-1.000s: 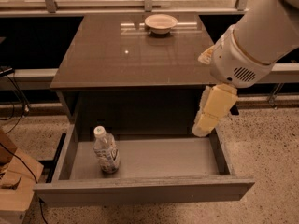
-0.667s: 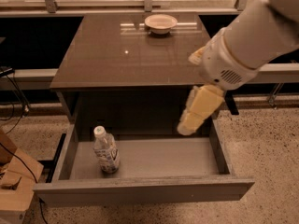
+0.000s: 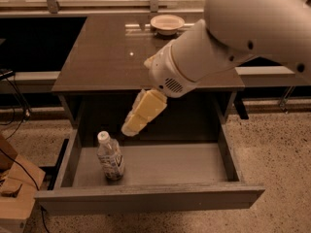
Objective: Pick blue plastic bottle from top drawer and place on counter
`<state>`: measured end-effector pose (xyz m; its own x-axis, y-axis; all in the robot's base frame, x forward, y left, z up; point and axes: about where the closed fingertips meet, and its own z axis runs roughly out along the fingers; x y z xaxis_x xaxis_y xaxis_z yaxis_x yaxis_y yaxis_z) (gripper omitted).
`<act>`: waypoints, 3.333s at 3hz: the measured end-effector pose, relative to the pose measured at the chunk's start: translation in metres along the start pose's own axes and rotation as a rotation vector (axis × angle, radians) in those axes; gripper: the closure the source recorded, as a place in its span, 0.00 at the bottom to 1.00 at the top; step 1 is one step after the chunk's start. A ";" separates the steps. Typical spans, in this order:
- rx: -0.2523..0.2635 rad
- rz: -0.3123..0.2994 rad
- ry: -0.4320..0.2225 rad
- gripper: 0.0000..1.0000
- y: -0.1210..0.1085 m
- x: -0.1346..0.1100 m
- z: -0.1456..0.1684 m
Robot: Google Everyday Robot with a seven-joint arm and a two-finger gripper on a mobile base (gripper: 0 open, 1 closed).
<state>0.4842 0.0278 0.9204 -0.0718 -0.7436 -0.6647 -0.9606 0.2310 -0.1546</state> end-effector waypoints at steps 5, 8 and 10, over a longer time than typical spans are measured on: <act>-0.211 0.086 -0.089 0.00 0.053 0.001 0.136; -0.258 0.185 -0.101 0.00 0.071 0.021 0.198; -0.220 0.202 -0.135 0.42 0.050 0.029 0.193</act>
Offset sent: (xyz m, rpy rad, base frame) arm 0.0045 0.0513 -0.0813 0.0585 0.1274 0.0317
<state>0.4863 0.1390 0.7525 -0.2445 -0.6030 -0.7593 -0.9667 0.2129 0.1422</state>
